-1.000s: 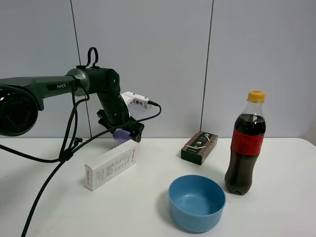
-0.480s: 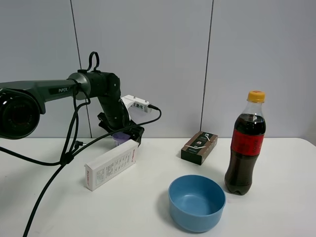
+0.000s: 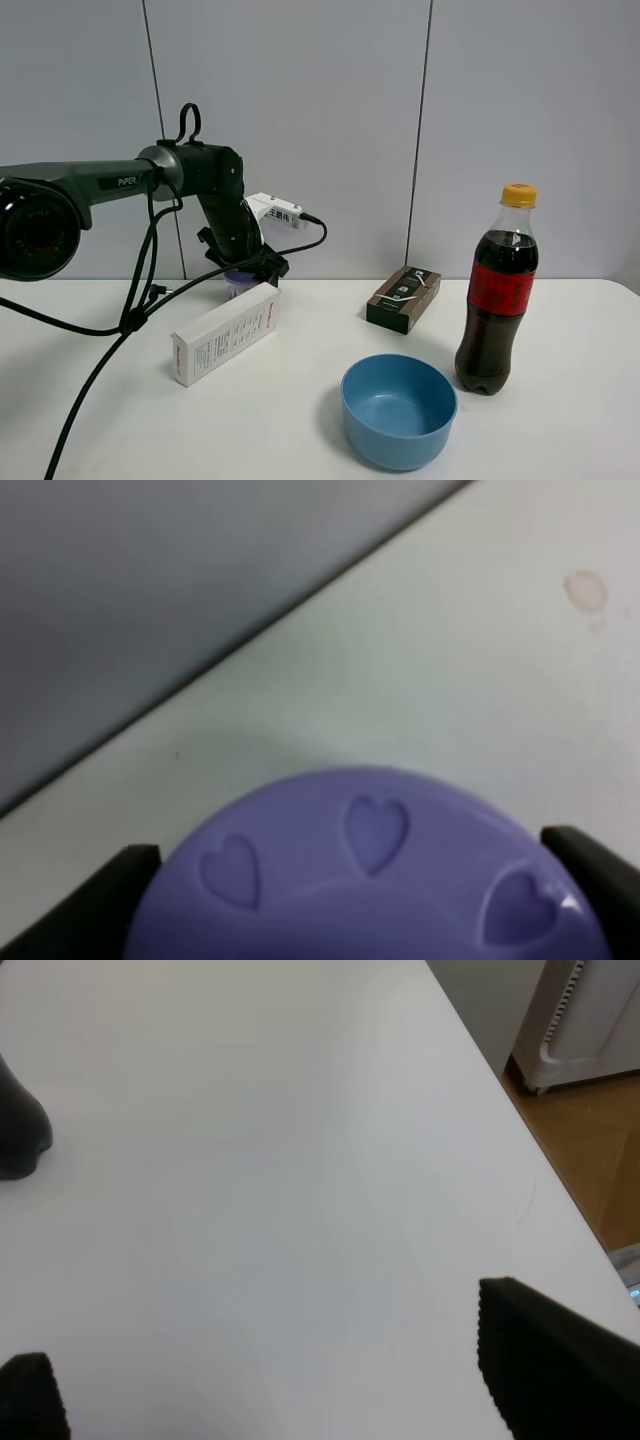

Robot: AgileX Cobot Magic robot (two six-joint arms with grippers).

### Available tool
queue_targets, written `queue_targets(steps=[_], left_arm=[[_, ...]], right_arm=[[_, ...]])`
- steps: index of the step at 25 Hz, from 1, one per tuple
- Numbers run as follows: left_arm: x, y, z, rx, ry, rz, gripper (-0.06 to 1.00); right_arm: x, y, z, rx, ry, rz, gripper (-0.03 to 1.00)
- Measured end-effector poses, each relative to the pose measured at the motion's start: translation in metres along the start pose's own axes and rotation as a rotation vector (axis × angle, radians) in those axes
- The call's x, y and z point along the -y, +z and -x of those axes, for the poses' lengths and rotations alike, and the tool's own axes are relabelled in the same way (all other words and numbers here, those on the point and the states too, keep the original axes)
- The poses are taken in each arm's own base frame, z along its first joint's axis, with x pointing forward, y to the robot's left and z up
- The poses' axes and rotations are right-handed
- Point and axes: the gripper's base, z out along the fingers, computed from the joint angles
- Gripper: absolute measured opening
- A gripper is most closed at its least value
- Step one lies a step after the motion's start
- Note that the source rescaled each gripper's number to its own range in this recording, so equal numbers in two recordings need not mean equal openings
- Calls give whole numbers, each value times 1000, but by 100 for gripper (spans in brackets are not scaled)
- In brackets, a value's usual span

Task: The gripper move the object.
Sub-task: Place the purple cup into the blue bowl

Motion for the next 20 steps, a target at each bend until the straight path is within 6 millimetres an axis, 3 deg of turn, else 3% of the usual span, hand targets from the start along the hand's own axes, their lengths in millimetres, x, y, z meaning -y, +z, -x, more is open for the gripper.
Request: queue_targets(steps=[3, 6, 11, 15, 20], left_arm=[[-2, -16, 5, -14, 40, -1, 1], [-7, -53, 20, 26, 59, 21, 1], [-14, -165, 46, 96, 78, 65, 1], [0, -240, 55, 168, 92, 76, 1], [38, -292, 63, 265, 135, 45, 1]], right_arm=[[0, 0, 0, 0, 0, 0, 100], [0, 0, 0, 0, 0, 0, 100], [0, 0, 0, 0, 0, 0, 100], [0, 0, 0, 0, 0, 0, 100], [0, 0, 0, 0, 0, 0, 100]])
